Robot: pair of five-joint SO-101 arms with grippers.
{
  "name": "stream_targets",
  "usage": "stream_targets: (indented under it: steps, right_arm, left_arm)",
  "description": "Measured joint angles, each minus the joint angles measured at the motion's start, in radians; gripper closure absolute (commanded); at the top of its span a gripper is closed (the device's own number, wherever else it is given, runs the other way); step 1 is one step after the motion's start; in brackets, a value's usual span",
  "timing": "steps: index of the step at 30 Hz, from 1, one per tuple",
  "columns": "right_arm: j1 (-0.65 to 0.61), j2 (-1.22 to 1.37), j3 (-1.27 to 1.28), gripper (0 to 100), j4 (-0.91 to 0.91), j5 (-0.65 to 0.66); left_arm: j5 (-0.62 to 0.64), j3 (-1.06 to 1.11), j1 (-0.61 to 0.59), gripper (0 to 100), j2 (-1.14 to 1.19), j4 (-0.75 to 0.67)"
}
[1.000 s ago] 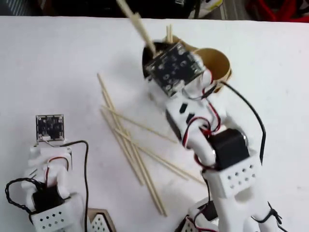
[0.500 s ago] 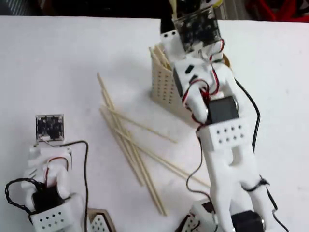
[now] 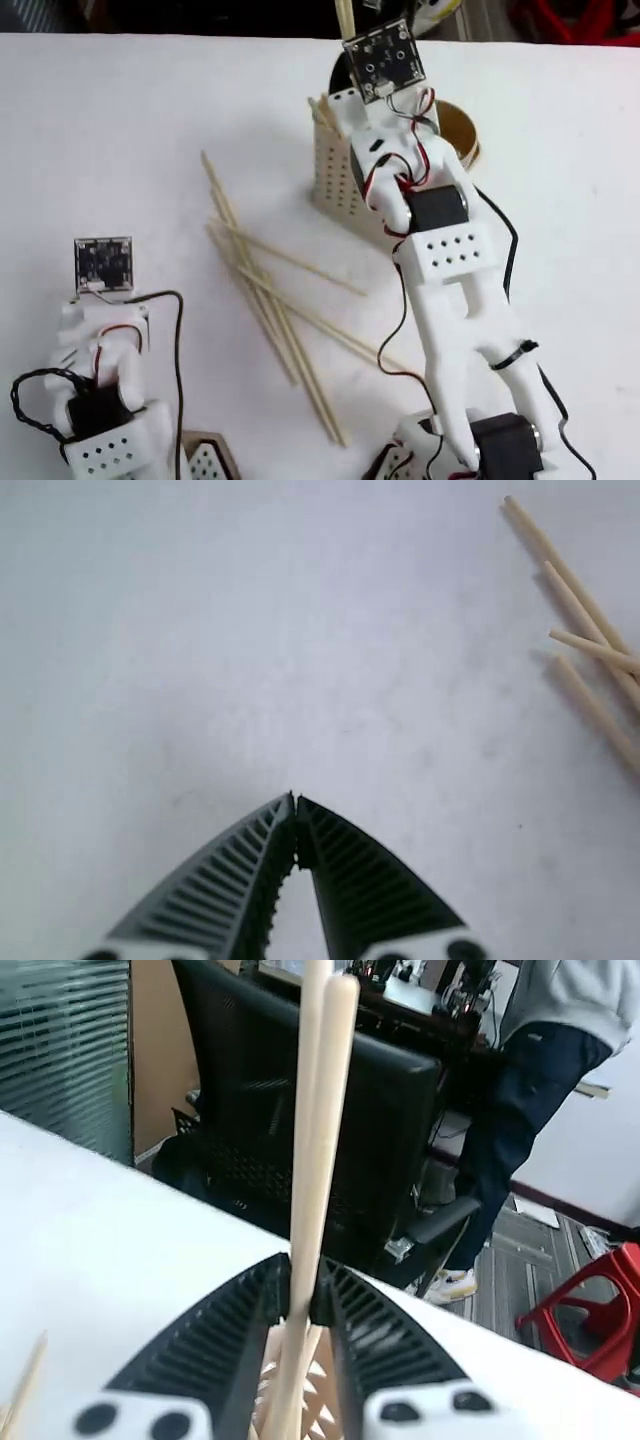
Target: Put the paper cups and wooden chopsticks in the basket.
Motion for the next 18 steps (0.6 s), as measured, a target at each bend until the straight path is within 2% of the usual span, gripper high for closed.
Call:
stream_targets:
  steps: [8,14,18]
  right_arm:
    - [0.0,-0.008,-0.005,85.4,0.118,0.0]
    - [0.0,-0.114,-0.08,85.7,0.304,0.0]
    - [-0.002,-0.199,-0.11,95.2,0.434,0.0]
  left_arm:
    - [0.0,0.0,0.0,98,0.0,0.0]
    - [0.0,0.0,0.0,98,0.0,0.0]
    - [0.0,0.0,0.0,98,0.0,0.0]
